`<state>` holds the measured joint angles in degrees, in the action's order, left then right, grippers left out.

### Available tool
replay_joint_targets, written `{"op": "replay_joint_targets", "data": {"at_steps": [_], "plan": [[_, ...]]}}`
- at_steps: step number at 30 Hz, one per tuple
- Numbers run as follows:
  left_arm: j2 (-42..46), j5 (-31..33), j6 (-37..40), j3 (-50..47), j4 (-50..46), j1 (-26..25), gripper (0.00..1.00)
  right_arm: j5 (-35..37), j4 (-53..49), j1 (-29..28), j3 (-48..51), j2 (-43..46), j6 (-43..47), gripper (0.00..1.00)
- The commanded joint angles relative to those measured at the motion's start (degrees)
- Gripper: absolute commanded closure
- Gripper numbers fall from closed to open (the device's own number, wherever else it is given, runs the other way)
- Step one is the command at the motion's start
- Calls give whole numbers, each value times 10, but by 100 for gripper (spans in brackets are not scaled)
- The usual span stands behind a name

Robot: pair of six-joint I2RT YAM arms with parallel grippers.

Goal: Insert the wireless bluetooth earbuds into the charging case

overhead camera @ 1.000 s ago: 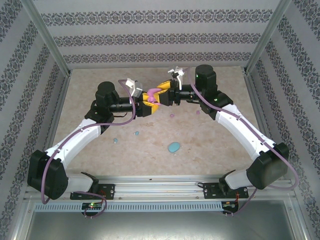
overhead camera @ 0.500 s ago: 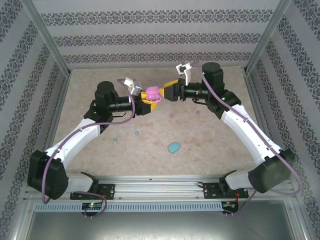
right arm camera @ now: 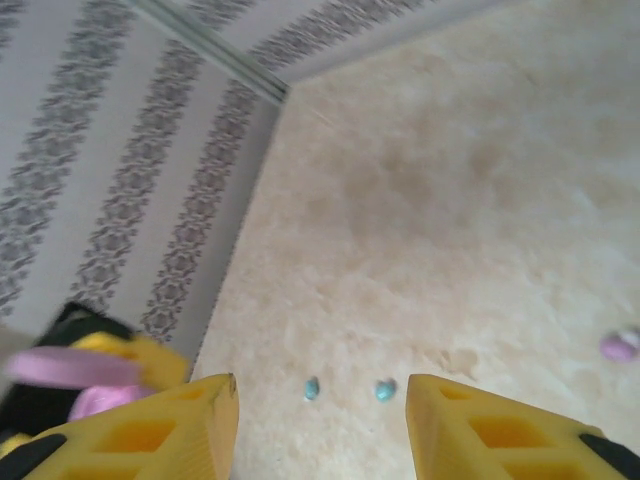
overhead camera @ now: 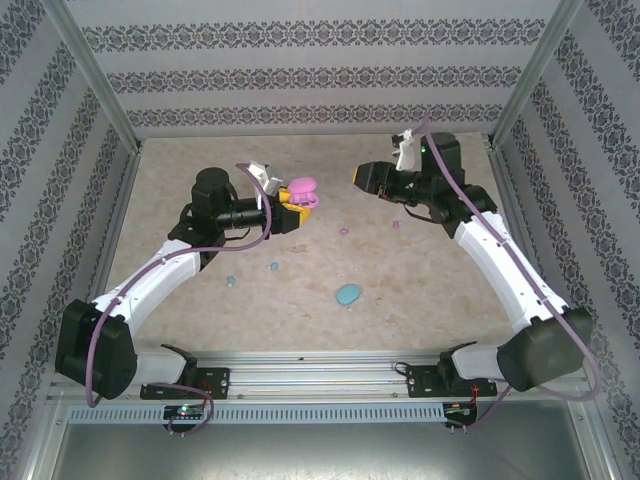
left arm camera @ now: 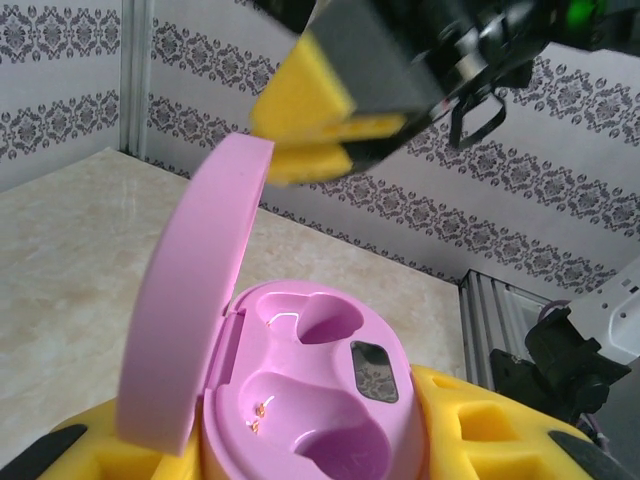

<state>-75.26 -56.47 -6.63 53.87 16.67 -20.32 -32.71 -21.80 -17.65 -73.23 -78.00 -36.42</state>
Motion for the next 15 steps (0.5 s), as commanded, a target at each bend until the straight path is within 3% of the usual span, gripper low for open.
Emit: {"op": "replay_joint_targets", "data": {"at_steps": [1, 11, 15], "plan": [[6, 5, 27, -5, -9, 5, 73, 57, -34, -15, 11, -57, -18, 54], [-3, 8, 42, -18, -8, 7, 73, 34, -187, -9, -220, -339, 135, 80], [-6, 9, 32, -27, 10, 8, 73, 32, -222, -4, -300, -436, 160, 82]]}}
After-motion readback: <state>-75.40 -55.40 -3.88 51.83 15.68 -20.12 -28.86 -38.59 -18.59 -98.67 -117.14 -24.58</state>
